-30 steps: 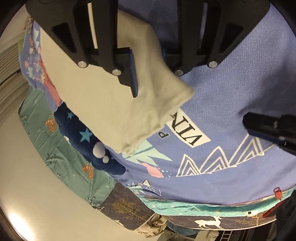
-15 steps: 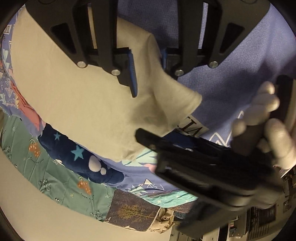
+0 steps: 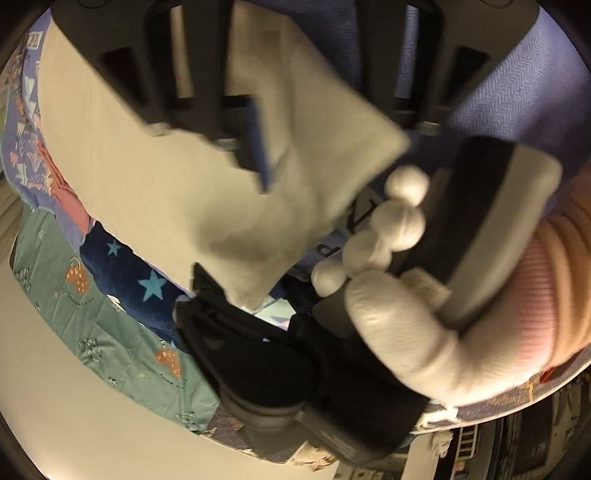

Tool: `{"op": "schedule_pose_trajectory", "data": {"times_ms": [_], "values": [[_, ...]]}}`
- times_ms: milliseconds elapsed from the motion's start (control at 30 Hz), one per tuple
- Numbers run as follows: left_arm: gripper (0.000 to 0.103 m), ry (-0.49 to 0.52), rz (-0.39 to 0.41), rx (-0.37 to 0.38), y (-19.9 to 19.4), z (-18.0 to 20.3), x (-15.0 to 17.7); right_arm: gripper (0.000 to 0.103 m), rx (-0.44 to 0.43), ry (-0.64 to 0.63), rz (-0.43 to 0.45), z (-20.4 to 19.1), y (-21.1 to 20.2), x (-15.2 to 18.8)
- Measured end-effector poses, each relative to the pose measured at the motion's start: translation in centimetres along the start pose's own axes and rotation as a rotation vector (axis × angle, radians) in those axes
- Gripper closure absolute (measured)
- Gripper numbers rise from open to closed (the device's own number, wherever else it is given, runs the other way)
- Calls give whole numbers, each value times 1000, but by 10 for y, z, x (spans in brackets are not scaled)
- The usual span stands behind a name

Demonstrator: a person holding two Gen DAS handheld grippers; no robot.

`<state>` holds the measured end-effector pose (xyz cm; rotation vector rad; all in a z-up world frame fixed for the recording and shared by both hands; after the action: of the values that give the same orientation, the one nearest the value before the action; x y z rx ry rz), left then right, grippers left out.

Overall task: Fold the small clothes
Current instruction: 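Lift the shirt with both tools and fold it over in half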

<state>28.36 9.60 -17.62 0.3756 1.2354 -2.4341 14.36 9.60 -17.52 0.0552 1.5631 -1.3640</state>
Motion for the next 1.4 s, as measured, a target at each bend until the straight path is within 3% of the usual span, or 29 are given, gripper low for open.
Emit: {"op": "schedule_pose_trajectory", "data": {"times_ms": [33,167,367,633,1000,1400], "values": [[95,-4,-3,-5,2,1,-4,93,-13,23,22,4,-5,-2],[95,29,27,-5,-6,26,-16,95,-16,112,136,31,-44,-13],[95,156,78,-36,-20,91,-23,95,-32,224,215,63,-94,-9],[95,248,92,-57,-15,166,-15,96,-40,395,302,123,-146,20],[95,355,52,-59,41,263,9,96,7,508,348,188,-194,76],[95,448,-48,-110,124,323,46,97,19,719,347,262,-205,153]]}}
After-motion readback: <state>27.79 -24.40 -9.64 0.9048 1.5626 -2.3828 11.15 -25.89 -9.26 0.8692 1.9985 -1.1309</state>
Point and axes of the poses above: each gripper's, at about its wrist camera, not at the fingertips, and y roughly the way its jaws point, z to its right, x to its underside, the point moved 10 cm from there along y, roughly the way its jaws point, and after that the axes turned 11 degrees about -x, right-handed, at the moved point
